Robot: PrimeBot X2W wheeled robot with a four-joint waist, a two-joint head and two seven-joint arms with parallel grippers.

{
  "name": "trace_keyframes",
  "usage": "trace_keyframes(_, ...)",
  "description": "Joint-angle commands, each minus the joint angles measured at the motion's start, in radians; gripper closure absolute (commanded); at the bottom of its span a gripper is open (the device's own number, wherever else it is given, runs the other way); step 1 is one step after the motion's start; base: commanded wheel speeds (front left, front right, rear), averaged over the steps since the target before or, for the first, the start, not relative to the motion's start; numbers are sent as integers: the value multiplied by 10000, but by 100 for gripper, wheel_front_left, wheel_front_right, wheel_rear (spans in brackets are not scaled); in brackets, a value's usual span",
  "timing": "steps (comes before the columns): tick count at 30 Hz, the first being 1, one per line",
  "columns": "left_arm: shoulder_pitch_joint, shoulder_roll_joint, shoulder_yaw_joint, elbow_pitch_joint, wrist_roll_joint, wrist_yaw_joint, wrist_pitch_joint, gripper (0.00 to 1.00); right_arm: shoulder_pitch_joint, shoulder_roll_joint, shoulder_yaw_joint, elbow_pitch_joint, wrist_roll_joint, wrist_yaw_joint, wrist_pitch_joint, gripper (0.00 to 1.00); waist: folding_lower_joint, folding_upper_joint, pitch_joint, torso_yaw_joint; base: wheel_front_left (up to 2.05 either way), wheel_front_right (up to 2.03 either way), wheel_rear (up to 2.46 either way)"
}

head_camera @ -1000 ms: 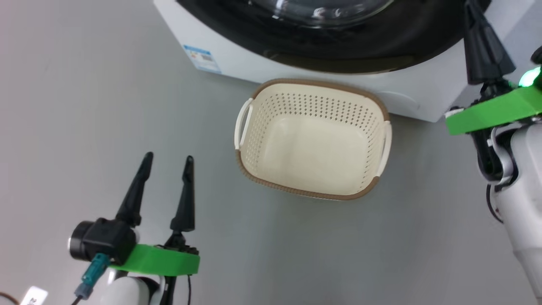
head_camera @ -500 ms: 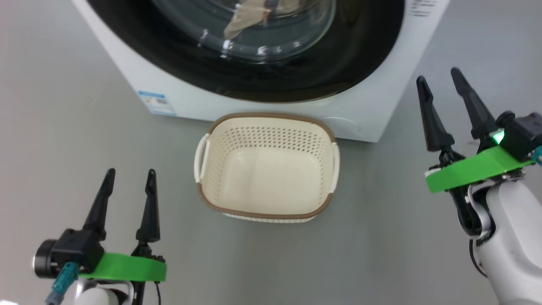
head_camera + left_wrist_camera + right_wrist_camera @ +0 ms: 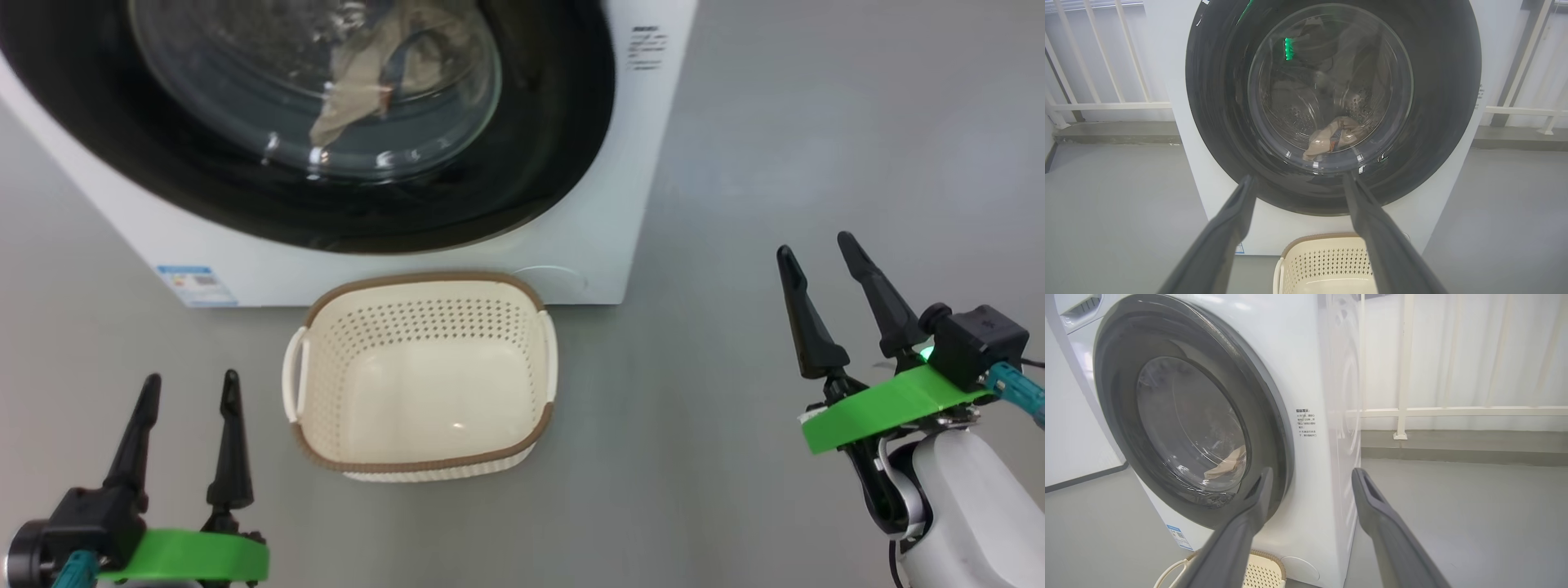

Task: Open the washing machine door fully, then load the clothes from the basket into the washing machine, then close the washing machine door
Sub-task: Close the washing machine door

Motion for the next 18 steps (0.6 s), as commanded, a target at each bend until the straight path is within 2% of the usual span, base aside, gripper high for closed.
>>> trace_keyframes(1, 30, 254, 429, -183, 106, -34, -63, 0, 200, 26, 108, -315, -111, -29, -23, 0, 2, 0, -376, -610, 0, 0, 0)
trace_keyframes(18, 639, 379, 1289, 153, 5, -79, -63, 0, 1045, 106, -97, -447, -165, -29, -23, 0, 2, 0, -983, -1719, 0, 0, 0)
